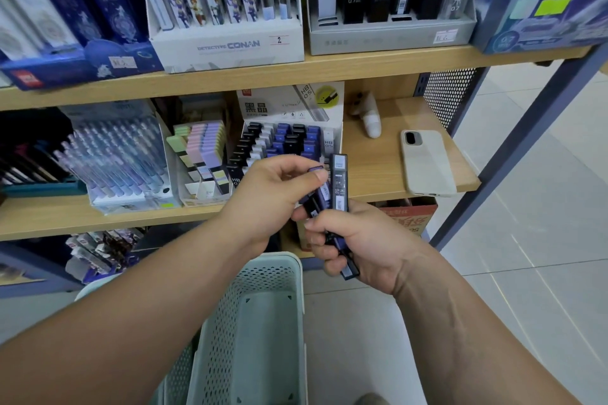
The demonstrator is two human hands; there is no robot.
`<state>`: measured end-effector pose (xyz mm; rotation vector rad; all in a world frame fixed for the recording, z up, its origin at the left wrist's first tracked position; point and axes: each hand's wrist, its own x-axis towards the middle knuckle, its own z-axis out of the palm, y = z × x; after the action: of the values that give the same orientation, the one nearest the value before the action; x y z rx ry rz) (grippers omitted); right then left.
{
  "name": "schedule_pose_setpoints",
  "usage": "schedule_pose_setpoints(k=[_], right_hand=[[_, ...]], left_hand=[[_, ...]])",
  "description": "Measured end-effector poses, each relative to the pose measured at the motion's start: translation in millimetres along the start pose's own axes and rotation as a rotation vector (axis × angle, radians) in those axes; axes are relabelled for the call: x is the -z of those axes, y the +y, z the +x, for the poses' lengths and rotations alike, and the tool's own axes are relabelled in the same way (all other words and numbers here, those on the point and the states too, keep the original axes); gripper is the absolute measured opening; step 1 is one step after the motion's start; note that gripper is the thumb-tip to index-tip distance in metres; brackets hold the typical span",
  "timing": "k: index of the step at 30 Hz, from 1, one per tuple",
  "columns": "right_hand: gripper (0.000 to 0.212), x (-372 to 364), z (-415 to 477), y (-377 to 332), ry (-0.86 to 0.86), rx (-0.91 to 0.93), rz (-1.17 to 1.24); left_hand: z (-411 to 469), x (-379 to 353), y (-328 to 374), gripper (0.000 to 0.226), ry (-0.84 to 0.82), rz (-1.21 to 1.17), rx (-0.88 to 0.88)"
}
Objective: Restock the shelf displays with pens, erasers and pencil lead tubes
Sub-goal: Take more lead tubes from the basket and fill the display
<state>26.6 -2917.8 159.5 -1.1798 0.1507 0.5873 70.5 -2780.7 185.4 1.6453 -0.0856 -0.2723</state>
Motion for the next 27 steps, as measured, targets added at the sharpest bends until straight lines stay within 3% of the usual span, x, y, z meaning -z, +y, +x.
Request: schedule_pose_setpoints(k=[9,13,21,27], right_hand=[[0.015,-4.2,6.0,8.1,0.038,-0.017,-0.281],[0.028,0.5,8.2,6.1,0.057,-0.008,-0.24],[0.025,4.5,12.9,3.8,0.274,0.145,-0.013],[0.018,-2.0,15.3,6.1,0.321,0.142,-0.027]], left_hand=[[5.8,4.7,-2.8,0.008,-0.02,-0.009,0.017],[5.9,9.9,-5.6,0.013,0.093,-0.164,0.007],[8.6,36.2,4.7,0.009,0.375,-0.245,-0.066],[3.8,30.8,0.2,0.006,0.395,-0.337,-0.015]])
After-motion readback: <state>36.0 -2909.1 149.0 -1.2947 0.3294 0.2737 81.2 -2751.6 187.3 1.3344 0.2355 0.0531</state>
